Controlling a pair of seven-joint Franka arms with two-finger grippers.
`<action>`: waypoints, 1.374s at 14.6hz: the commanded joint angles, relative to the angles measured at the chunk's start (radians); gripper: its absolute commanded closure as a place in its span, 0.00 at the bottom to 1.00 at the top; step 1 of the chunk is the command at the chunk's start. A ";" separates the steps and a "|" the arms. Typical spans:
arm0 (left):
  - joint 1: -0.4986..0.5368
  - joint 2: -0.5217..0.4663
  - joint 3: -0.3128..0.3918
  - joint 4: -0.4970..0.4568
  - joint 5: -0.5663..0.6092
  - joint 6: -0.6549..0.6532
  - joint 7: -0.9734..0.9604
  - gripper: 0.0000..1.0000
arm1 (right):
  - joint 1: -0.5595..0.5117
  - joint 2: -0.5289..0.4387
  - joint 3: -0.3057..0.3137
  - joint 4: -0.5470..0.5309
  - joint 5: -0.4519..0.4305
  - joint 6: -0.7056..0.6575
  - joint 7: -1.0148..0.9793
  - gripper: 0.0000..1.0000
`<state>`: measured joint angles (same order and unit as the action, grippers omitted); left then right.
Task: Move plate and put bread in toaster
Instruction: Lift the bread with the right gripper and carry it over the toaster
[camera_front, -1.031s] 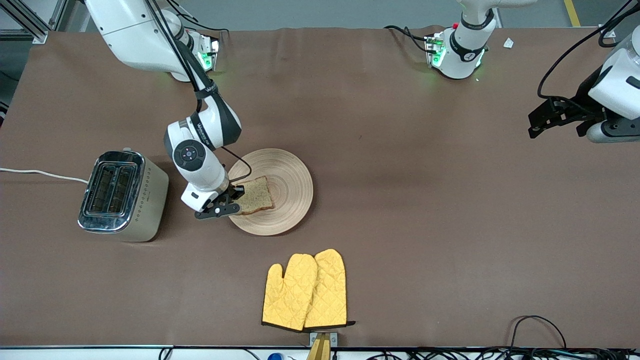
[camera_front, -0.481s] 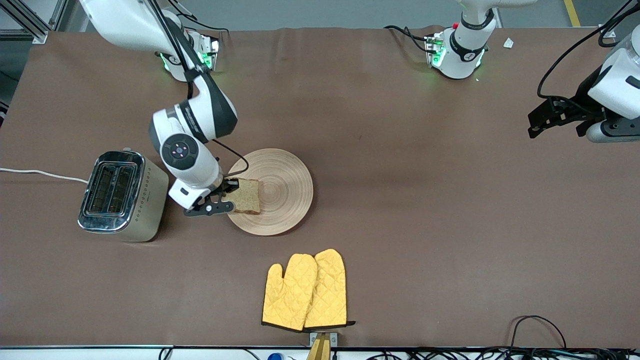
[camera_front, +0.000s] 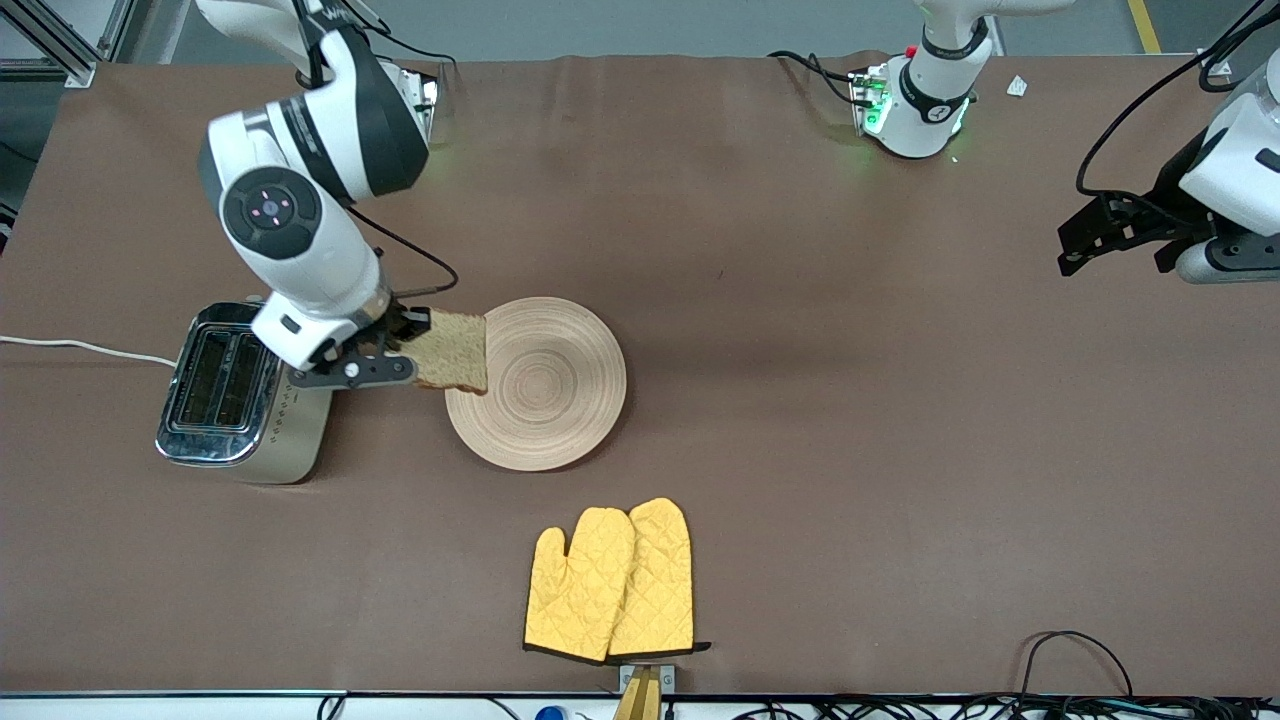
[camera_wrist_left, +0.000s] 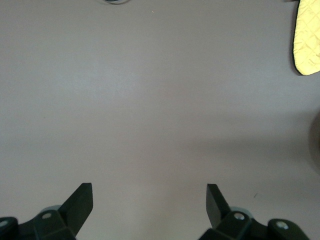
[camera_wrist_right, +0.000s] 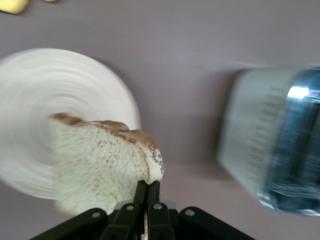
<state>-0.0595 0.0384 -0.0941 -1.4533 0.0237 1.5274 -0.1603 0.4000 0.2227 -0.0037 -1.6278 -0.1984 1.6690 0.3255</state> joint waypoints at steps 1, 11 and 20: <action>0.000 -0.011 0.004 0.011 -0.001 -0.006 0.007 0.00 | 0.007 -0.017 0.004 0.028 -0.184 -0.136 0.043 1.00; 0.003 -0.009 0.005 0.014 0.004 -0.006 0.010 0.00 | -0.062 0.003 -0.002 0.023 -0.577 -0.290 0.043 1.00; -0.005 -0.006 0.004 0.013 0.007 -0.006 0.008 0.00 | -0.069 0.201 -0.002 0.017 -0.694 -0.307 0.319 1.00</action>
<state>-0.0588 0.0382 -0.0929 -1.4433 0.0238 1.5273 -0.1603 0.3348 0.4174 -0.0149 -1.6104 -0.8621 1.3803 0.5978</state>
